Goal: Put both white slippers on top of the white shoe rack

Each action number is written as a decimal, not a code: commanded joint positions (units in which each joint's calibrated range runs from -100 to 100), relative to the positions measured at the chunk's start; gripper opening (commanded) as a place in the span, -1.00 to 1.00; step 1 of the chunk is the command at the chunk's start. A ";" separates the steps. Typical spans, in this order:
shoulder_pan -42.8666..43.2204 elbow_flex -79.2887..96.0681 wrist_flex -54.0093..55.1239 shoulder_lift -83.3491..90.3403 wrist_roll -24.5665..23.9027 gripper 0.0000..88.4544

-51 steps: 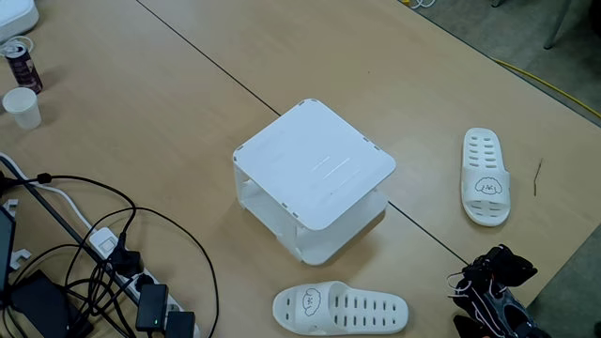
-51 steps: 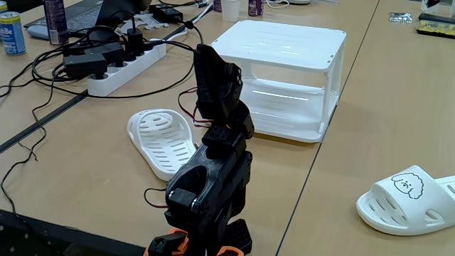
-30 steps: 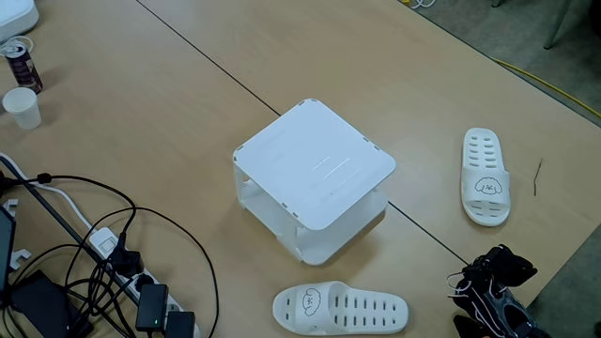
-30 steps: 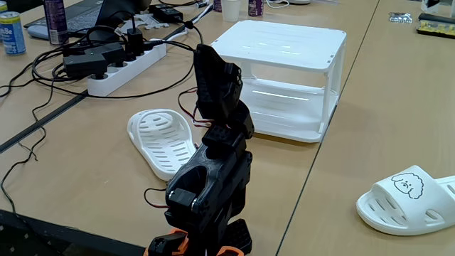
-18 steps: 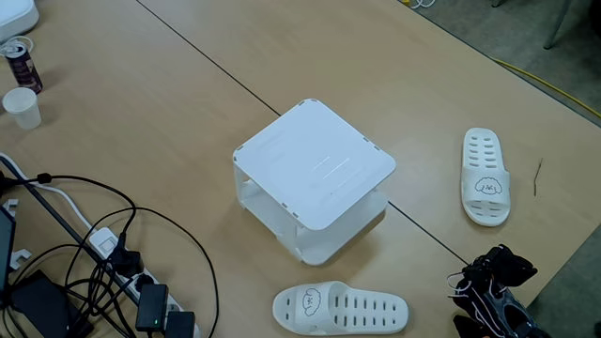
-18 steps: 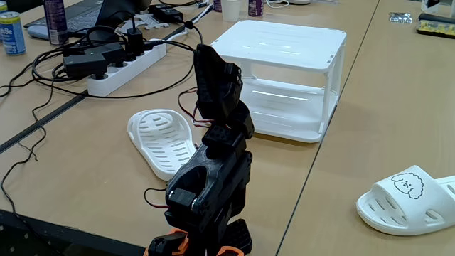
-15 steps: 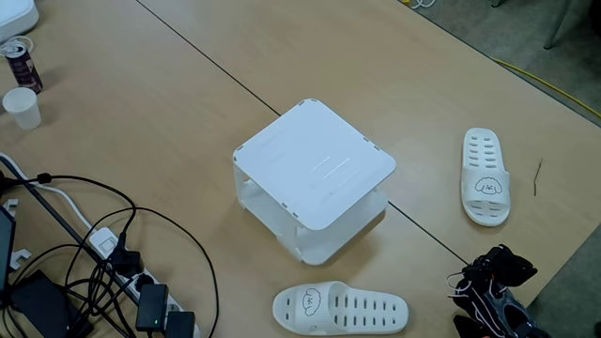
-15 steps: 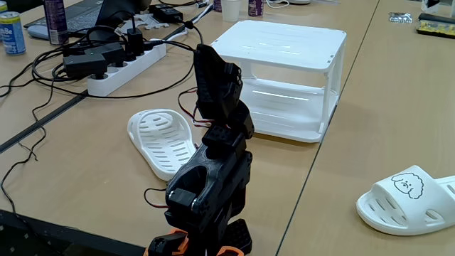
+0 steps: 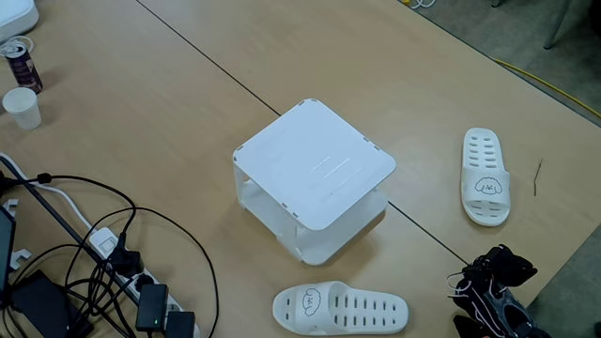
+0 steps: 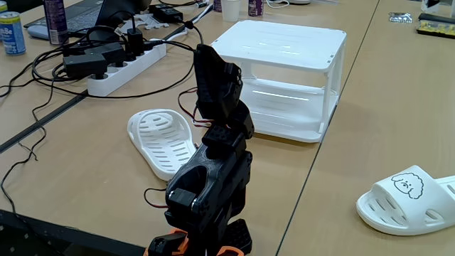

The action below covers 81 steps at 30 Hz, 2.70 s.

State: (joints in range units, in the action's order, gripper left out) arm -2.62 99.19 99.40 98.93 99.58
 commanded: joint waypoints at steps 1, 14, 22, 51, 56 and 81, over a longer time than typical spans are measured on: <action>-0.01 0.54 -1.12 -0.53 0.42 -0.98; -13.33 -35.28 -69.98 -0.78 0.42 -0.98; -12.84 -41.95 -101.47 -2.04 0.42 -0.98; -12.84 -68.56 -123.90 -41.50 0.42 -0.98; -12.92 -55.48 -127.87 -33.76 0.42 -0.98; -12.10 -23.01 -92.84 -53.20 0.42 -0.98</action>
State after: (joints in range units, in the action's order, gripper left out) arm -15.73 77.27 -6.18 53.57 99.58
